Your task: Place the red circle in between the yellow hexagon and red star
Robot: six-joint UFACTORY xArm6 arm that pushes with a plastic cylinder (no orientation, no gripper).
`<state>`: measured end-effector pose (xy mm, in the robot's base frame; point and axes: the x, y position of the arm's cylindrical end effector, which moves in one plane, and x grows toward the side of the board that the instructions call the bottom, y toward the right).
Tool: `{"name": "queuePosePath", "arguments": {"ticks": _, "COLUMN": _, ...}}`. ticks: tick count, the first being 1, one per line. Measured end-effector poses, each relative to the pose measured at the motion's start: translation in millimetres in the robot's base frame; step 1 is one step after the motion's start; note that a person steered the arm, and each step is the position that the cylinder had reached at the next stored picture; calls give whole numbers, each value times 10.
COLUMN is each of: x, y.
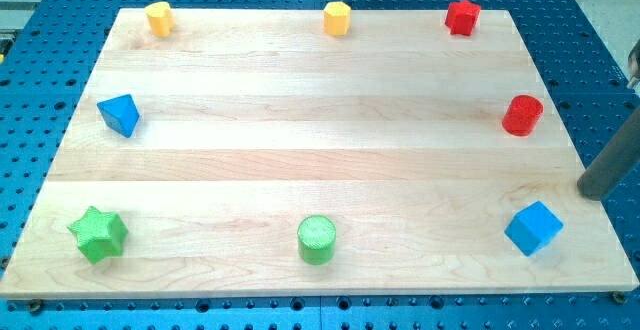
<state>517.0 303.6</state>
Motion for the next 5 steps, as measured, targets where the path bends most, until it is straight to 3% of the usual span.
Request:
{"name": "queuePosePath", "arguments": {"ticks": 2, "x": -145, "y": 21}}
{"name": "queuePosePath", "arguments": {"ticks": 3, "x": -531, "y": -57}}
{"name": "queuePosePath", "arguments": {"ticks": 4, "x": -640, "y": -932}}
{"name": "queuePosePath", "arguments": {"ticks": 5, "x": -514, "y": -838}}
